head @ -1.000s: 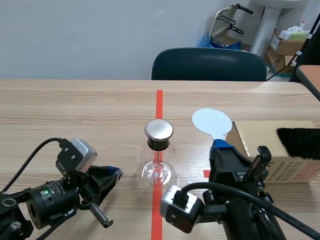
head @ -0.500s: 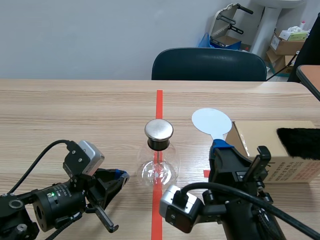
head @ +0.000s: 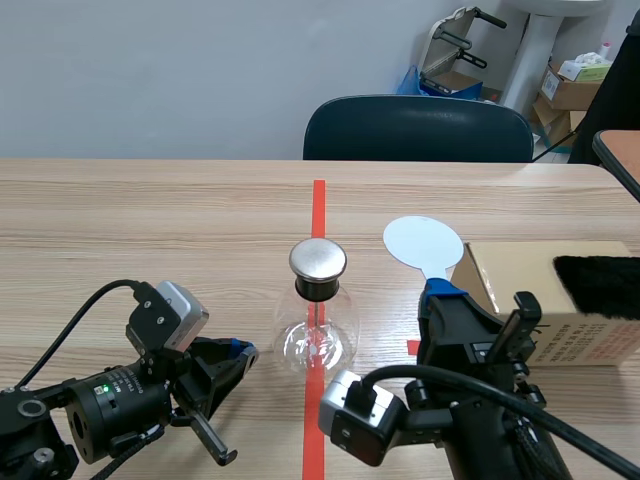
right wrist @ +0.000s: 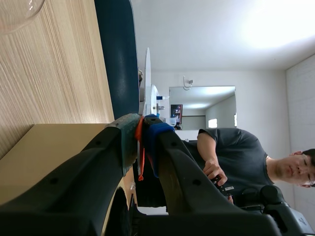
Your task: Do the electroscope experiment
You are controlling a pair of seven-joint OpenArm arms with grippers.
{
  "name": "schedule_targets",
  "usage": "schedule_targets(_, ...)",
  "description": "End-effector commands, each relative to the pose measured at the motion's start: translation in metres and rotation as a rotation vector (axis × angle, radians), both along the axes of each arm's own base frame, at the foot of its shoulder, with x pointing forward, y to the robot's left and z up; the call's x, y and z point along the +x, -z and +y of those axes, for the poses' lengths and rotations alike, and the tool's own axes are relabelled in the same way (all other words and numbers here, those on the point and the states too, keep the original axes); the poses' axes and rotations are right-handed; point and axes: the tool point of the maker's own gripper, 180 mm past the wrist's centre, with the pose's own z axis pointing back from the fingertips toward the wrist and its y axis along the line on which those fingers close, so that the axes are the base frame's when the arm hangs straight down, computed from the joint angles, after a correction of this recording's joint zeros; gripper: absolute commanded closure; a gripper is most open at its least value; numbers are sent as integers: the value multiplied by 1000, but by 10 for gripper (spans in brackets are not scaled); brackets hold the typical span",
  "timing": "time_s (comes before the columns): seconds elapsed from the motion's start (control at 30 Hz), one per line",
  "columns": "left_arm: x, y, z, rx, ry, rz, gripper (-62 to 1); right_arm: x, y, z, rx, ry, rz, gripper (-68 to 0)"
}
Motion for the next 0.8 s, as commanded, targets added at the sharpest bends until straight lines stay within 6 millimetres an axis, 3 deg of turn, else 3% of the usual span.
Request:
schedule_targets(0.0,5,-9,-4,-27,-3,-23,-27,5,-8,-2,2,5,-34,-10)
schedule_targets(0.77,3,-5,-3,-10,-5,-12,-27,5,-8,-3,2,12,-33,-10)
